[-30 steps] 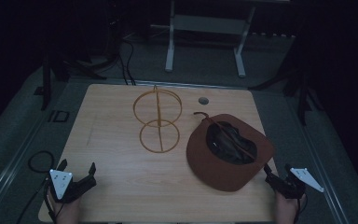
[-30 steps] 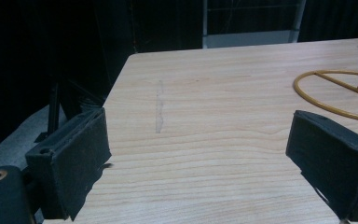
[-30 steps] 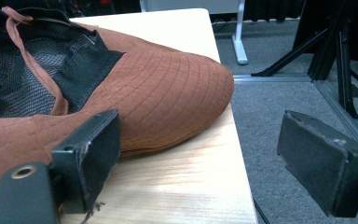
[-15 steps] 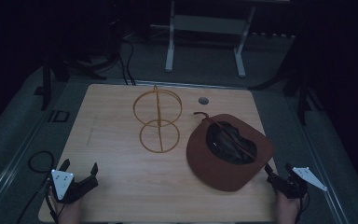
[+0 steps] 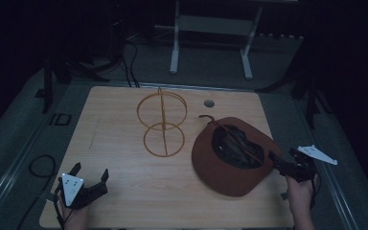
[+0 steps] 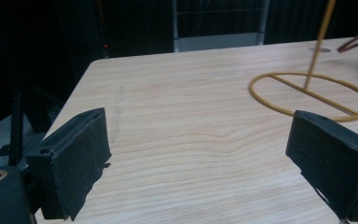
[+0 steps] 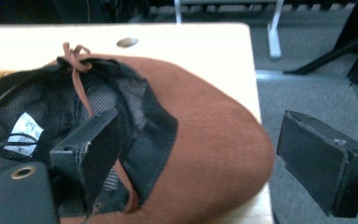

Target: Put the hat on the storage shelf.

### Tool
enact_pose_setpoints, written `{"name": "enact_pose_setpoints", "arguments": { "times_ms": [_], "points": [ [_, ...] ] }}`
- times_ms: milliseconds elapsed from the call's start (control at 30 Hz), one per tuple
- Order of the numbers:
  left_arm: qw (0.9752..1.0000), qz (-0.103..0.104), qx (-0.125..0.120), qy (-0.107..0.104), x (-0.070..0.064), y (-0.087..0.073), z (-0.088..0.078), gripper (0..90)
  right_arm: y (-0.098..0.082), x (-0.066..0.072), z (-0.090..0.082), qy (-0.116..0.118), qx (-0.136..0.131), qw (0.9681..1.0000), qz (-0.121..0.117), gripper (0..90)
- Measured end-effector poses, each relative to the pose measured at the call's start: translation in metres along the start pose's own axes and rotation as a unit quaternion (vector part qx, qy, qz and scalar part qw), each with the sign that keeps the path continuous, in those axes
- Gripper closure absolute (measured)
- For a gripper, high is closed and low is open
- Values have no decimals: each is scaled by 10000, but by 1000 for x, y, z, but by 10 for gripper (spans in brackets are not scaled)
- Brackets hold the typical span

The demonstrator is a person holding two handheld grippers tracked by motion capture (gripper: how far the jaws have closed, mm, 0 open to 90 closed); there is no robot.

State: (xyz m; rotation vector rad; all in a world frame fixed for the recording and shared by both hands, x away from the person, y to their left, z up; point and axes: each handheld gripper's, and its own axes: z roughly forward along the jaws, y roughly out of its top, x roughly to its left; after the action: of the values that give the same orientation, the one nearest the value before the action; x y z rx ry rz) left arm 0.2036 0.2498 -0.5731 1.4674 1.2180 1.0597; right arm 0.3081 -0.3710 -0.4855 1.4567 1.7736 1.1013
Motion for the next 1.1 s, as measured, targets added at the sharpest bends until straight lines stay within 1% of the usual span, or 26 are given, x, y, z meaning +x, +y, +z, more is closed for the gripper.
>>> {"name": "enact_pose_setpoints", "arguments": {
  "times_ms": [33, 67, 100, 133, 200, 233, 333, 433, 567, 600, 633, 667, 700, 767, 800, 833, 933, 967, 1000, 1033, 1100],
  "points": [
    [10000, 0, -9, -31, -1, 0, 0, 65, 3, 3, 4, 70, 143, 9999, -27, 110],
    [10000, -2, -4, -64, -3, 1, 0, 66, 4, 5, 8, 184, 227, 9996, -24, 109],
    [10000, -3, 1, -83, -4, 1, 0, 66, 4, 9, 12, 160, 344, 9993, -47, 108],
    [10000, 2, 6, -98, -4, 1, 0, 65, 4, 12, 18, 67, 476, 9988, -106, 103],
    [9999, 17, 26, -129, -5, 1, 0, 66, 2, 16, 28, -7, 719, 9972, -183, 103],
    [9999, 17, 26, -129, -5, 1, 0, 66, 1, 18, 33, -147, 807, 9963, -254, 103],
    [9999, -29, 43, -157, -6, 1, 0, 65, -5, 22, 47, -509, 1031, 9922, -481, 113],
    [9998, -38, 63, -165, -6, 1, 0, 66, -11, 24, 59, -721, 1245, 9875, -649, 135],
    [9998, -60, 63, -185, -6, 1, 0, 65, -15, 23, 64, -750, 1448, 9837, -757, 186],
    [9998, -60, 63, -185, -6, 1, 0, 66, -15, 23, 64, -750, 1448, 9837, -757, 186],
    [9998, -56, 70, -199, -7, 1, 1, 66, -15, 24, 65, -779, 1487, 9823, -828, 205],
    [9997, -49, 72, -214, -7, 1, 1, 66, -16, 26, 66, -822, 1567, 9797, -944, 244],
    [9997, -52, 73, -228, -8, 1, 1, 65, -17, 26, 67, -843, 1592, 9788, -976, 276],
    [9997, -41, 79, -226, -8, 1, 1, 66, -18, 28, 69, -916, 1660, 9755, -1118, 359],
    [9997, -47, 77, -227, -8, 1, 1, 66, -19, 30, 69, -987, 1671, 9732, -1234, 422],
    [9997, -62, 77, -232, -8, 1, 1, 65, -20, 32, 69, -1011, 1633, 9725, -1316, 468],
    [9996, -92, 99, -228, -7, 1, 1, 65, -21, 38, 69, -1136, 1582, 9681, -1574, 604],
    [9996, -114, 93, -228, -7, 1, 1, 66, -21, 40, 69, -1187, 1569, 9659, -1686, 648],
    [9996, -117, 92, -228, -7, 1, 1, 65, -21, 41, 69, -1235, 1531, 9644, -1766, 704],
    [9997, -113, 90, -219, -7, 1, 1, 66, -21, 43, 68, -1256, 1460, 9645, -1807, 725],
    [9996, -122, 93, -220, -7, 1, 1, 65, -20, 45, 67, -1295, 1391, 9626, -1931, 764]
  ]
}}
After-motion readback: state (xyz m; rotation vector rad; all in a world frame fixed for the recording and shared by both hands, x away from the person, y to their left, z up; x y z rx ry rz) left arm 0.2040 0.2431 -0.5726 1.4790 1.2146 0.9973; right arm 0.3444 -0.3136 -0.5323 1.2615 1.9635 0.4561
